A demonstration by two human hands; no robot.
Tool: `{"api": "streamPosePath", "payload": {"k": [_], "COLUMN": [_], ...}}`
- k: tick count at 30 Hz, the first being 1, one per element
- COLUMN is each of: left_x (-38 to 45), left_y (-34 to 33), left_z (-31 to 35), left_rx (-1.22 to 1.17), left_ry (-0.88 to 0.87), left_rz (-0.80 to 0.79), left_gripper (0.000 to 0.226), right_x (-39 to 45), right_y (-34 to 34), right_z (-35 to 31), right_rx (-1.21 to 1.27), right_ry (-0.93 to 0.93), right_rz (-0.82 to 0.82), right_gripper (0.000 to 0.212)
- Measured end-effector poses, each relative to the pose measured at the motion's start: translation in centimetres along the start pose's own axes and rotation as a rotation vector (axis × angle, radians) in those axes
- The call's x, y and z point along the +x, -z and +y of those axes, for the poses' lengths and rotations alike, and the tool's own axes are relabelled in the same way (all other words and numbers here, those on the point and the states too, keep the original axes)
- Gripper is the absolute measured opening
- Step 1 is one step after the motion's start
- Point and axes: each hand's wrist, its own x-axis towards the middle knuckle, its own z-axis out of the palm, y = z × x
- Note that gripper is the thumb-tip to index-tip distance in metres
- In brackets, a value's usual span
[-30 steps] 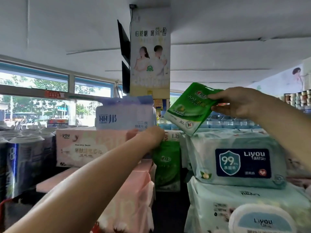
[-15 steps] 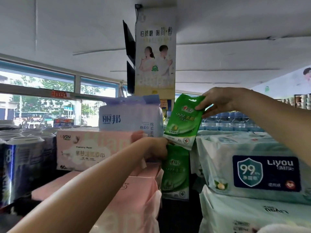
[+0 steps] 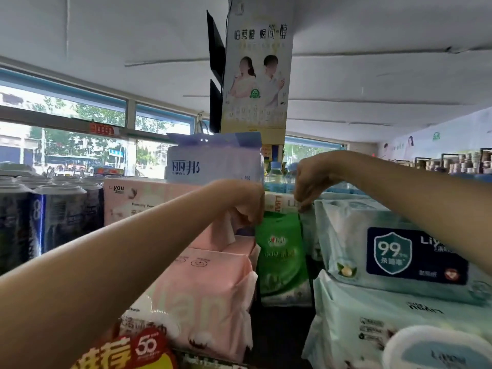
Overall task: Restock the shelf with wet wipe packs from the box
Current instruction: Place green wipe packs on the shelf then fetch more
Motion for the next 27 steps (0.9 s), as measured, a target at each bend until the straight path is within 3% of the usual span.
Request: {"api": "streamPosePath", "payload": {"k": [4, 9, 13, 16, 20, 23, 27], "left_x": [0.0, -1.9, -4.3, -7.4, -11.6, -16.0, -22.1], "left_y": [-0.9, -0.4, 0.5, -0.2, -3.5, -7.9, -14.2], "left_z": [0.5, 2.3, 5.6, 10.5, 19.2, 25.6, 34.7], "left_rx": [0.036, 0.047, -0.162, -0.290, -0.225, -0.228, -0.222], "left_ry": [-0.001, -0.146, -0.291, -0.442, -0.712, -0.952, -1.203], "left_rz": [0.008, 0.284, 0.541, 0.612, 0.559, 0.382, 0.110], "left_gripper": [0.037, 0.025, 0.026, 0.027, 0.029, 0.027, 0.024], "right_x": [-2.3, -7.4, -13.1, -18.8, -28.7, -37.0, -49.3], "right_y": [1.0, 1.8, 2.4, 2.3, 1.0, -2.5, -8.6], "right_z": [0.0, 1.5, 3.9, 6.2, 11.0, 15.9, 23.2], "right_rx": [0.079, 0.149, 0.154, 0.106, 0.007, 0.018, 0.031], "right_ry": [0.103, 0.198, 0.205, 0.107, -0.136, -0.377, -0.768], "right_rz": [0.114, 0.206, 0.387, 0.490, 0.553, 0.552, 0.277], "right_gripper": [0.021, 0.022, 0.016, 0.018, 0.018, 0.016, 0.015]}}
